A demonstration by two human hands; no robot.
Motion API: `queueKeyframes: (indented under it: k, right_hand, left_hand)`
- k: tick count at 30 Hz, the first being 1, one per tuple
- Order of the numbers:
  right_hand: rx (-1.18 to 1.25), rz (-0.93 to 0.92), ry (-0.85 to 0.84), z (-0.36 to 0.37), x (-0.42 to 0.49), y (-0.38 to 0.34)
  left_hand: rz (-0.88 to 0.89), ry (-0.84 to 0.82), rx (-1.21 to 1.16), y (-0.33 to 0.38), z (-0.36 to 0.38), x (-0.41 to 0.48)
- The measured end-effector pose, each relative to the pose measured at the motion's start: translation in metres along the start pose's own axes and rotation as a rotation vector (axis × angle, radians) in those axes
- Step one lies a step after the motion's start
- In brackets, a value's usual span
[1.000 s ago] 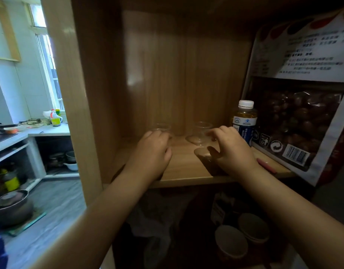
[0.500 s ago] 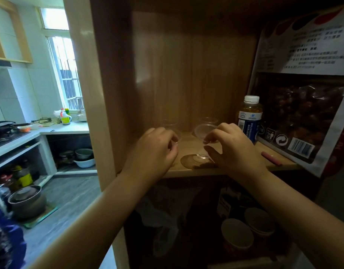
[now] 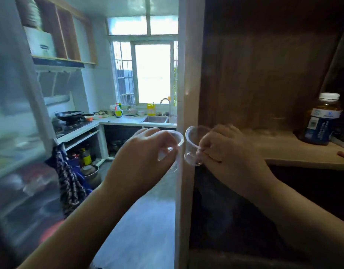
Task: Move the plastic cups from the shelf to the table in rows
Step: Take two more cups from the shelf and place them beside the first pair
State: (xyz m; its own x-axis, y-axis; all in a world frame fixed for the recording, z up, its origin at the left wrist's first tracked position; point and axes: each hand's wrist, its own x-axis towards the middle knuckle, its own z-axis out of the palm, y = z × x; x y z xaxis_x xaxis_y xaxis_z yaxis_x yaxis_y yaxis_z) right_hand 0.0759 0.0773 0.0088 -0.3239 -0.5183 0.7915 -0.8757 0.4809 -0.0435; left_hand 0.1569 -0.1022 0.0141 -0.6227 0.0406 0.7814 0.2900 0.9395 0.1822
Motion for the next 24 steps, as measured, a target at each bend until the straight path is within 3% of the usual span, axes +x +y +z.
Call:
queueKeyframes:
  k: [15,24]
  right_hand:
    - [0.47,-0.302,-0.116,0.164,0.06,-0.306]
    - [0.755,-0.523,-0.221,0.241,0.056,-0.52]
  left_hand:
    - [-0.442,-0.015,0.386,-0.143,-0.259,-0.219]
    - [-0.745,0.039,0.624,-0.165,-0.408,-0.37]
